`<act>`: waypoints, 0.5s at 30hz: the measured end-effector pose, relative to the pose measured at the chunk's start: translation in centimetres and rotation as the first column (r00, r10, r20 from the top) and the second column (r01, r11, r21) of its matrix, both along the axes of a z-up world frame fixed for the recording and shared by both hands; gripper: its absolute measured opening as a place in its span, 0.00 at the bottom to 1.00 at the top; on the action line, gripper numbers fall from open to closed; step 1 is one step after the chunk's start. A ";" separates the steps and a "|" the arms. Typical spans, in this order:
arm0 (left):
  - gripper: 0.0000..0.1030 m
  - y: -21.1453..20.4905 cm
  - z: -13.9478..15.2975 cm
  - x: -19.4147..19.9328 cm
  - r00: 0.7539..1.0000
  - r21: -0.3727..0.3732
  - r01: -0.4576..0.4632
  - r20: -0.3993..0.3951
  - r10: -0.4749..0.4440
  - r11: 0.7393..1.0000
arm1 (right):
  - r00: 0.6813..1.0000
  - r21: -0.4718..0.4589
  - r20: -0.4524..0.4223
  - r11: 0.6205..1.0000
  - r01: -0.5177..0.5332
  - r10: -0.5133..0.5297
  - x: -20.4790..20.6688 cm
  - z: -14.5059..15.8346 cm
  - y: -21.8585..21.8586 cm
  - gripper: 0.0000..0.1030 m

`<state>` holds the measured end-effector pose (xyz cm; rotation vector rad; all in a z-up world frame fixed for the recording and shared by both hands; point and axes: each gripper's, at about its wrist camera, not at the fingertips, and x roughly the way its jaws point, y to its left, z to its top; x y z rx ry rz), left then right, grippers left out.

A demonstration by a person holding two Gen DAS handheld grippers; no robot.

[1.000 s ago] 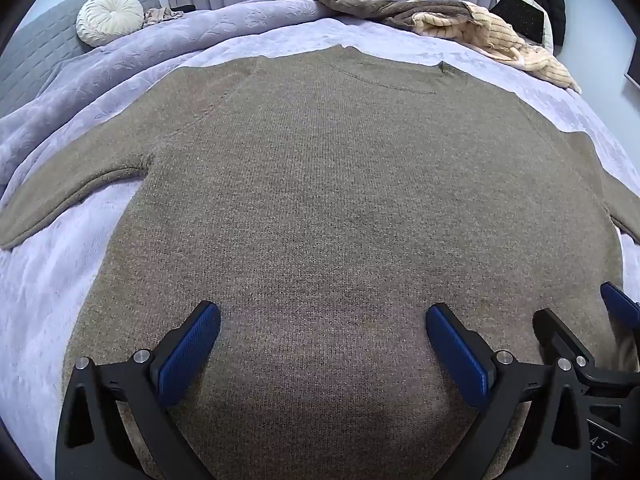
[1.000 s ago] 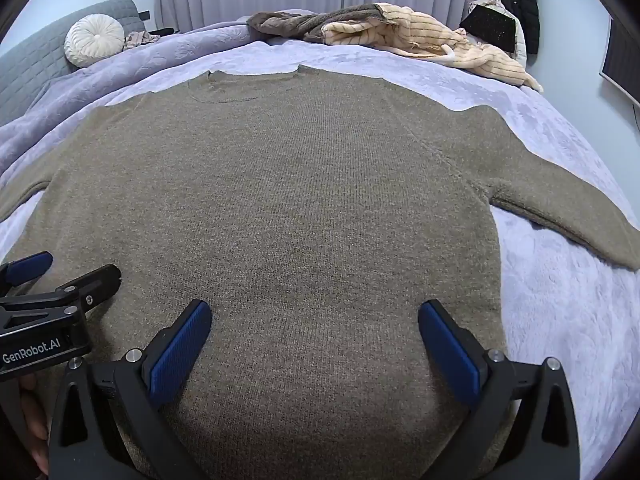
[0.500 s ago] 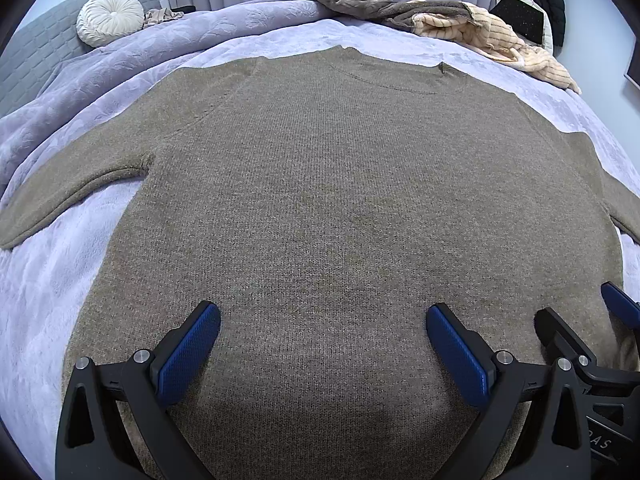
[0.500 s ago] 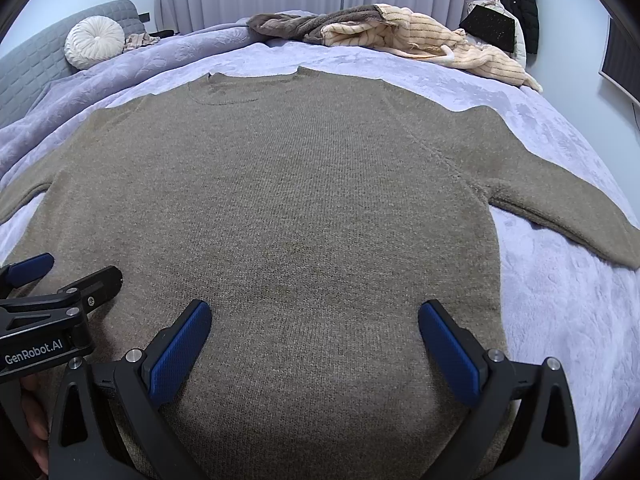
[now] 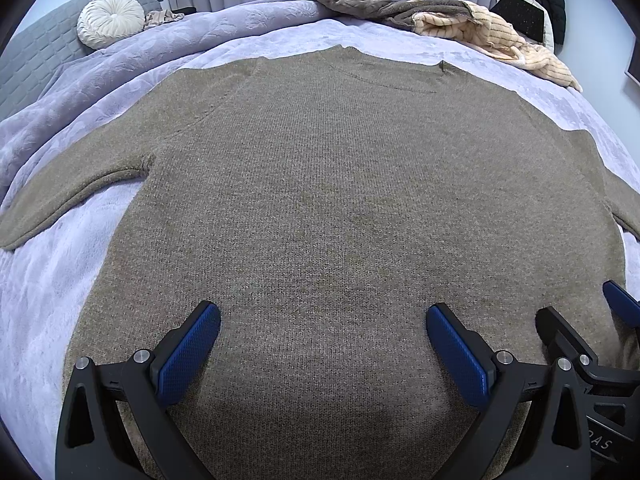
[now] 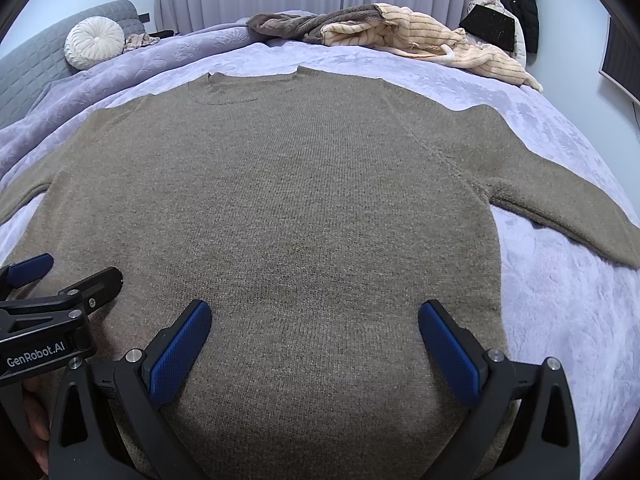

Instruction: Fold small clothes

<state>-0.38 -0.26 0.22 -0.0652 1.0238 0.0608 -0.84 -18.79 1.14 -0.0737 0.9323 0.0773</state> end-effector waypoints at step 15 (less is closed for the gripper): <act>1.00 -0.6 0.4 0.4 1.000 0.041 -0.015 -0.025 0.016 0.999 | 0.999 -0.044 -0.049 0.999 -0.024 0.022 0.3 0.9 0.5 1.00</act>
